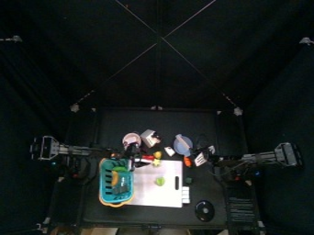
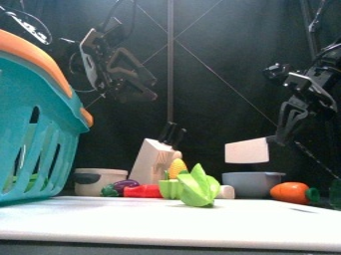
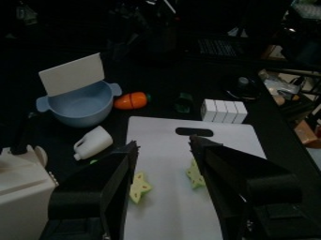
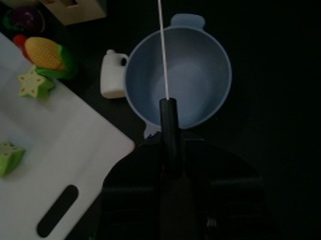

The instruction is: Grab starfruit bottom

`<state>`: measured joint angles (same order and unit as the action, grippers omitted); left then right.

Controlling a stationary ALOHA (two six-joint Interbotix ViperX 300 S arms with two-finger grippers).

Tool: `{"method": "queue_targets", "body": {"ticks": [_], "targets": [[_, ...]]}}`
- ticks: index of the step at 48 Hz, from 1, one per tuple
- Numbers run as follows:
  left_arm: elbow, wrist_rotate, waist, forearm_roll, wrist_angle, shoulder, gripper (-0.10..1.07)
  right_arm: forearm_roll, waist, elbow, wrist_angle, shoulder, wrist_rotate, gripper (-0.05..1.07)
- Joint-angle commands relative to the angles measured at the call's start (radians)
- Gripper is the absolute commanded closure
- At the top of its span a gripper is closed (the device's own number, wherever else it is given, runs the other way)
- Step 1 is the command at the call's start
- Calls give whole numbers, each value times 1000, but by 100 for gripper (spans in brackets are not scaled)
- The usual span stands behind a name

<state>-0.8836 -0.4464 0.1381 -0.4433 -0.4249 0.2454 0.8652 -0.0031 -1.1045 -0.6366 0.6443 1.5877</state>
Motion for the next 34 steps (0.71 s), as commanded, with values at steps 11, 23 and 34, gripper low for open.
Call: {"method": "queue_targets", "body": {"ticks": [11,23,34], "targets": [[12,2,3,2,-9,12,13,0,-31,-8,31,-49,0,51],[12,2,3,2,-9,12,13,6,-40,-11,71,-92,0,48],[12,0,3,2,-9,11,13,8,-63,-11,71,-94,0,40]]}}
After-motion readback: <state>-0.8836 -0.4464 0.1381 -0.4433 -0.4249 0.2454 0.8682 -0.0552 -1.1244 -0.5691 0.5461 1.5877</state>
